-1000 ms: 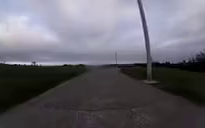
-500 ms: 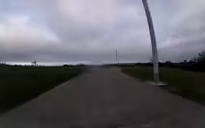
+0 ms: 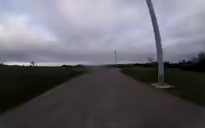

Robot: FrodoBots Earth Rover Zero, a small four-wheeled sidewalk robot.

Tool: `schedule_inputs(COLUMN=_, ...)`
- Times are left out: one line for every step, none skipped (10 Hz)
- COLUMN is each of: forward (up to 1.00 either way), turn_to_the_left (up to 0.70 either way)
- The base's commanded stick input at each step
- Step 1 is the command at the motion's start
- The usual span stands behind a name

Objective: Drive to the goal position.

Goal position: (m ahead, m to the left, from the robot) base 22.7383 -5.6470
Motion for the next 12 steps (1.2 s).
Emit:
schedule_inputs(forward=0.85, turn_to_the_left=0.0)
schedule_inputs(forward=0.85, turn_to_the_left=0.0)
schedule_inputs(forward=0.85, turn_to_the_left=-0.22)
schedule_inputs(forward=0.85, turn_to_the_left=-0.21)
schedule_inputs(forward=0.85, turn_to_the_left=0.0)
schedule_inputs(forward=0.85, turn_to_the_left=0.0)
schedule_inputs(forward=0.85, turn_to_the_left=0.0)
schedule_inputs(forward=0.85, turn_to_the_left=0.0)
schedule_inputs(forward=0.85, turn_to_the_left=0.0)
schedule_inputs(forward=0.85, turn_to_the_left=-0.19)
schedule_inputs(forward=0.85, turn_to_the_left=-0.25)
schedule_inputs(forward=0.85, turn_to_the_left=0.0)
